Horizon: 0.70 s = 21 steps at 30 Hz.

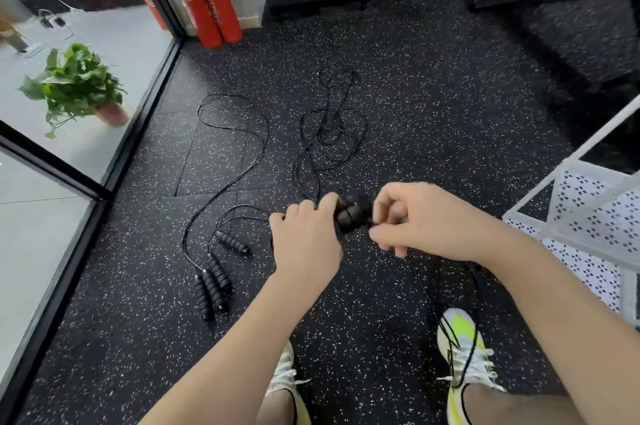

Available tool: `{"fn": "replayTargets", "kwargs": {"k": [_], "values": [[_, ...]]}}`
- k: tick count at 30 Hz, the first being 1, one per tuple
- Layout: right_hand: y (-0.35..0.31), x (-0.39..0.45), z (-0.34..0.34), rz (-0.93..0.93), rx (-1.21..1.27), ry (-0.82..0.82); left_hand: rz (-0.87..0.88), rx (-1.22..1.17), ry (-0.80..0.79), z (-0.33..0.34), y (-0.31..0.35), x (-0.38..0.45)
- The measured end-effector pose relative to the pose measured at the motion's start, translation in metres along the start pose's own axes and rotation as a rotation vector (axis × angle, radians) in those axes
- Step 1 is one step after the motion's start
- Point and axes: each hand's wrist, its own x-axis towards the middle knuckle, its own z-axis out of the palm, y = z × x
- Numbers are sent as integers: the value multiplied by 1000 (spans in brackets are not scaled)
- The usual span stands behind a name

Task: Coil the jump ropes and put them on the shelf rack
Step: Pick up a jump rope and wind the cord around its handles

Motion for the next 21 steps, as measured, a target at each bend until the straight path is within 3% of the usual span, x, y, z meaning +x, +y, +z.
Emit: {"fn": "replayTargets", "kwargs": {"k": [2, 5, 11, 14, 21], "values": [[7, 0, -1, 105, -34, -100, -97, -109, 32, -8, -8, 5], [17, 7, 9, 149, -134, -25, -133, -157, 96, -20, -11, 6], [12, 21, 41, -146, 9, 468, -86, -230, 197, -27, 0, -1], [18, 25, 50, -288, -89, 669, -90, -338, 201, -31, 7, -4], [28, 29, 47, -402, -34, 741, -90, -420, 113, -37, 12, -8]]}}
